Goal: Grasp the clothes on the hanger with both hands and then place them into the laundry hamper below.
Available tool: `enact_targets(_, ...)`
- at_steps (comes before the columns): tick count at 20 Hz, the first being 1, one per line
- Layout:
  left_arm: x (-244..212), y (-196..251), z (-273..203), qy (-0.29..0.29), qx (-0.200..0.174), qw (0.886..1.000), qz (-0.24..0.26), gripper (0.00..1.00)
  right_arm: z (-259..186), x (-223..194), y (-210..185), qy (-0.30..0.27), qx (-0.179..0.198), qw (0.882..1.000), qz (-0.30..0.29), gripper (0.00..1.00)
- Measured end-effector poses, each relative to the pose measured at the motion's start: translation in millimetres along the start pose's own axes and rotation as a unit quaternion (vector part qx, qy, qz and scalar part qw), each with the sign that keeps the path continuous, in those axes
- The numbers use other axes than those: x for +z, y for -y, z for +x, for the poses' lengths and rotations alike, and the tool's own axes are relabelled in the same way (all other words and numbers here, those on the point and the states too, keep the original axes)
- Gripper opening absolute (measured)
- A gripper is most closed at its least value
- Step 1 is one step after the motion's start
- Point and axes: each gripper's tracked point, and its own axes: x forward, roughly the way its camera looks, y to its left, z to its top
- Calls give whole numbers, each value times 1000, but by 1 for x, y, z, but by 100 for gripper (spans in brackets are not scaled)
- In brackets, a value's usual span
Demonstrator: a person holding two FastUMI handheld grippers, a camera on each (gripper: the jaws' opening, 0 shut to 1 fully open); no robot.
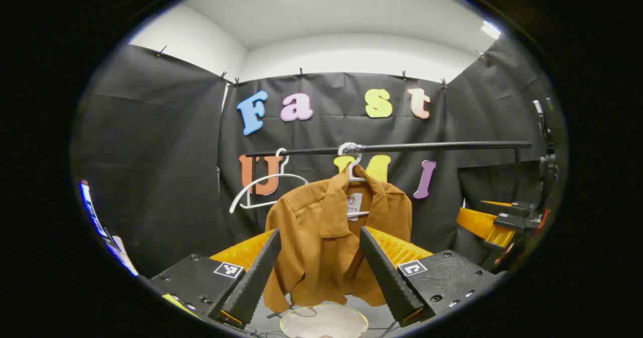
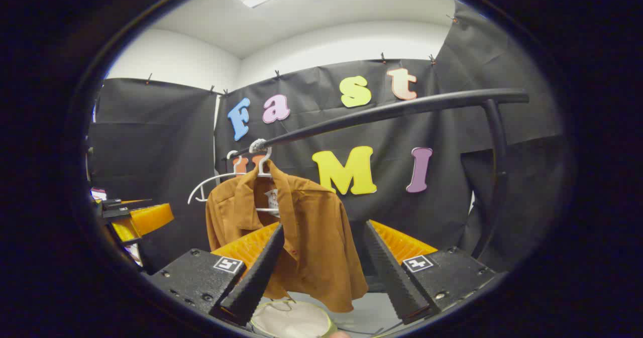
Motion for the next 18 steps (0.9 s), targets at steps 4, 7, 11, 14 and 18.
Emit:
enact_targets(4,-10,0,8,-17,-17,1000,9,100,14,-19,-13,-20,-6,1000,9,100)
enact_targets(7,-19,-2,17,-32,-22,999,4,100,25,-22,-21,-24,-5,1000,4,100)
enact_targets(11,-31,-9,27,-51,-18,998,6,100,41,-28,-31,-34,3,999,10,99)
enact_targets(14,-39,-9,32,-66,-20,998,2,92,54,-36,-35,-52,7,998,23,100)
enact_targets(18,-47,-11,45,-83,-22,996,-8,96,72,-43,-36,-74,3,997,28,100)
